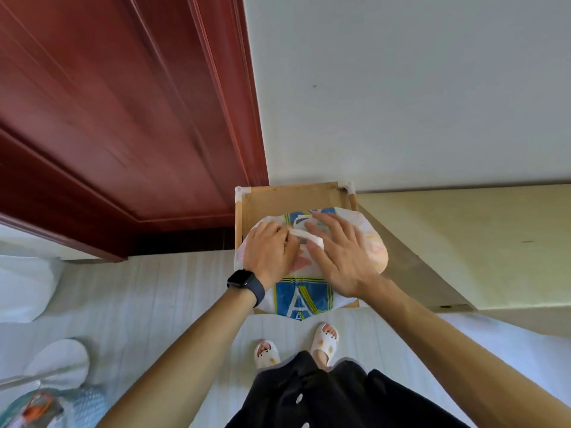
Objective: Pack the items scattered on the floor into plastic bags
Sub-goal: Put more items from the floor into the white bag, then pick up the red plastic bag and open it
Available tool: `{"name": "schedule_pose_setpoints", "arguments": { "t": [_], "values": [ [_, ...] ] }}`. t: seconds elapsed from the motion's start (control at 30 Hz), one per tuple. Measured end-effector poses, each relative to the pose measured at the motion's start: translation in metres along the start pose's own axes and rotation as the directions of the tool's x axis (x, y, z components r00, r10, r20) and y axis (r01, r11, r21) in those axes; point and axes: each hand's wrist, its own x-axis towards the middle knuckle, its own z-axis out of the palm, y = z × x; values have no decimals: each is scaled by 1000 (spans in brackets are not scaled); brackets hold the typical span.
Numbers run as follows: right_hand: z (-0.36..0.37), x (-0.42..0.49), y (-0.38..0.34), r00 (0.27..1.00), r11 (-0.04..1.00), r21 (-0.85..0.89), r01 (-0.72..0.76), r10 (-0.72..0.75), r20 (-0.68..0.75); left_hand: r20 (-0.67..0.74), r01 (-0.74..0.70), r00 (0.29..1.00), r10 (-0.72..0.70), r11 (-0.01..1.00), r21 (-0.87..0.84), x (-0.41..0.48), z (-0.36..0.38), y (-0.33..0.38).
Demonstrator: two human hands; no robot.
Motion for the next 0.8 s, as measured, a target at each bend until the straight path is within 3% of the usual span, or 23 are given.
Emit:
{"name": "schedule_pose_setpoints", "arguments": {
  "t": [0.13,0.2,0.27,0.33,0.4,0.43,0.5,0.57,0.6,0.67,0.8],
  "values": [
    [20,-9,-11,995,982,-173,-76,87,55,-45,181,981,-190,970,-160,-7,5,10],
    [22,-2,-18,996,961,-268,-74,84,25,-49,185,974,-220,903,-388,-10,-2,10],
    [24,6,-26,991,956,-286,-71,100,86,6,173,981,-192,874,-454,-10,-13,12],
    [28,12,-30,983,968,-251,-13,58,175,74,48,997,-36,986,-163,-7,-13,6],
    [23,14,-27,975,982,-167,87,-50,215,125,-102,988,90,990,95,-6,-6,-8],
    [19,14,-21,976,992,-61,108,-94,195,126,-142,984,124,979,146,-7,-2,-15],
    [6,10,-8,995,984,152,95,-97,3,78,-158,986,146,974,164,-8,5,-21],
    [3,2,5,975,1000,21,-6,11,-220,29,-135,991,132,977,166,-6,5,-17],
    [6,-2,7,966,992,-92,-92,66,-249,16,-122,992,121,977,173,-6,6,-12],
    [20,-8,8,969,955,-213,-207,171,-179,54,-110,993,101,975,193,-2,7,-5],
    [27,-4,12,961,935,-223,-275,262,-84,141,-113,987,80,963,245,3,7,-2]
  ]
}}
